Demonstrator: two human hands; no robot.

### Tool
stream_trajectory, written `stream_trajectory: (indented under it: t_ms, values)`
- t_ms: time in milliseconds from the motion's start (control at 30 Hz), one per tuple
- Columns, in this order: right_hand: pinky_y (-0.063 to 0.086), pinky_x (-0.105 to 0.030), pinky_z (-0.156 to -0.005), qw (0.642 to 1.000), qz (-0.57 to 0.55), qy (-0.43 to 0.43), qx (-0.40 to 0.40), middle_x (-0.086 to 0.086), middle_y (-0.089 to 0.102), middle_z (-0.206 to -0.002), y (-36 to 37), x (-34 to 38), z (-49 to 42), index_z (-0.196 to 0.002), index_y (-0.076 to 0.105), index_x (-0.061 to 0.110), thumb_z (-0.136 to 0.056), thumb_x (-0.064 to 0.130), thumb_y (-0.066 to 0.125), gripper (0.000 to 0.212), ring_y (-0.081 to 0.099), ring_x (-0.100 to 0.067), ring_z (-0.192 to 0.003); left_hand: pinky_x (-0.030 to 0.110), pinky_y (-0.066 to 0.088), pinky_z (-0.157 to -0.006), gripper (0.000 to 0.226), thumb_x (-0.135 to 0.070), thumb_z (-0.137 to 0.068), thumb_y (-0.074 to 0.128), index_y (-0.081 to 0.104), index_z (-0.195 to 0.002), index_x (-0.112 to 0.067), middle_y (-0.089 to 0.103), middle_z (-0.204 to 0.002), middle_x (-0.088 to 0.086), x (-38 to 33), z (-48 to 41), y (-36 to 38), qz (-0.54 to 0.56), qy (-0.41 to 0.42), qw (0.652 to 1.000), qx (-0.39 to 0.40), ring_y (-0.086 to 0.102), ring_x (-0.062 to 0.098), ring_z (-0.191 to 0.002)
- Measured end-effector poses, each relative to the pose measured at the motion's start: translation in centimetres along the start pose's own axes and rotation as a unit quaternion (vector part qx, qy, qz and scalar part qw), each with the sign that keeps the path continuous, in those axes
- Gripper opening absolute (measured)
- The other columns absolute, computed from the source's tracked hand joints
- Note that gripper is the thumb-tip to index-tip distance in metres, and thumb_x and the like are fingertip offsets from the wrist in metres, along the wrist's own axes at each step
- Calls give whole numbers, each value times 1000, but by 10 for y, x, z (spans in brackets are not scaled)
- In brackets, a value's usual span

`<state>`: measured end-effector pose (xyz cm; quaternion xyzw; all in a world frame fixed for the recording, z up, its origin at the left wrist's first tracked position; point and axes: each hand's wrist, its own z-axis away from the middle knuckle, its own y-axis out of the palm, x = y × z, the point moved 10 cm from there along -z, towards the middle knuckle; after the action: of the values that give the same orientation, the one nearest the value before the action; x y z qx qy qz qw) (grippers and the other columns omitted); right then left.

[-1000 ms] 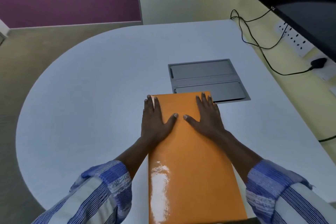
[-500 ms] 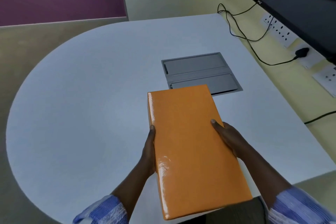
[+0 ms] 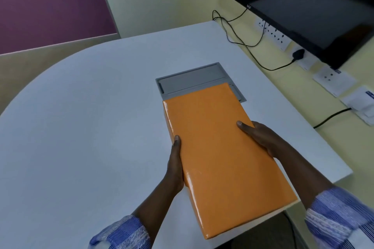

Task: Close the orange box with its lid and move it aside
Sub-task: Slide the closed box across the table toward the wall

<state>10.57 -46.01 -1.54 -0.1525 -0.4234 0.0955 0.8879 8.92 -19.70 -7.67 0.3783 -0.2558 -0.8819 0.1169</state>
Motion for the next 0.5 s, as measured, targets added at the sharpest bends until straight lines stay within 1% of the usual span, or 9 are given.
stream_trajectory:
  t_ms: [67, 100, 200, 233, 267, 333, 400, 433, 500]
  values:
    - [56, -49, -91, 1000, -2, -1, -4, -2, 71, -118, -35, -1, -6, -135, 56, 24, -74, 75, 65, 79, 71, -25, -100, 56, 58, -92, 64, -68, -95, 39, 46, -146, -29, 72, -127, 11, 7, -15, 27, -23, 2, 1000, -14, 70, 35, -113]
    - [56, -49, -91, 1000, -3, -2, -5, -2, 71, -118, -53, -3, -10, -135, 56, 24, -73, 76, 66, 81, 71, -25, -101, 54, 59, -90, 64, -68, -95, 39, 46, -146, -30, 73, -125, 9, 12, -23, 42, -34, 2, 999, -18, 71, 34, -111]
    - [56, -49, -92, 1000, -3, 2, -8, -2, 72, -117, -102, -13, -21, -132, 58, 24, -72, 75, 67, 79, 72, -25, -100, 45, 63, -77, 60, -66, -97, 37, 49, -143, -30, 75, -119, 6, 29, -45, 88, -48, 3, 999, -19, 74, 29, -104]
    - [56, -49, -92, 1000, -2, 5, -9, -2, 72, -116, -117, -19, -25, -132, 59, 24, -72, 75, 67, 80, 72, -25, -100, 44, 63, -76, 60, -66, -97, 37, 48, -143, -30, 75, -120, 6, 36, -52, 103, -50, 2, 999, -17, 74, 28, -104]
    - [56, -49, -92, 1000, -2, 8, -11, -2, 72, -116, -132, -24, -30, -132, 59, 23, -70, 76, 68, 82, 72, -25, -100, 45, 63, -78, 60, -66, -97, 37, 47, -144, -30, 75, -121, 6, 43, -60, 116, -53, 2, 998, -15, 74, 28, -106]
    - [57, -49, -92, 1000, -5, 16, -16, -3, 72, -117, -158, -35, -38, -132, 59, 21, -66, 78, 70, 87, 72, -25, -100, 50, 61, -87, 65, -70, -95, 40, 44, -147, -30, 72, -127, 7, 55, -74, 139, -66, 2, 998, -14, 72, 30, -110]
    - [57, -47, -91, 1000, -7, 20, -21, -3, 71, -117, -179, -45, -46, -128, 59, 19, -72, 73, 69, 79, 71, -25, -99, 57, 56, -95, 76, -77, -87, 47, 42, -148, -32, 69, -131, 8, 68, -88, 155, -71, -4, 997, -20, 71, 31, -113]
    - [58, -46, -90, 1000, -5, 20, -21, -3, 71, -116, -188, -51, -51, -125, 60, 19, -75, 71, 68, 73, 71, -24, -99, 58, 55, -96, 80, -78, -83, 49, 41, -148, -32, 69, -132, 8, 73, -95, 162, -71, -6, 997, -25, 70, 32, -114]
    - [58, -46, -89, 999, 0, 22, -23, -3, 72, -114, -203, -60, -59, -127, 61, 19, -73, 73, 68, 77, 72, -23, -97, 55, 59, -91, 80, -79, -82, 50, 41, -147, -34, 68, -132, 6, 83, -105, 172, -75, -10, 997, -33, 70, 31, -113]
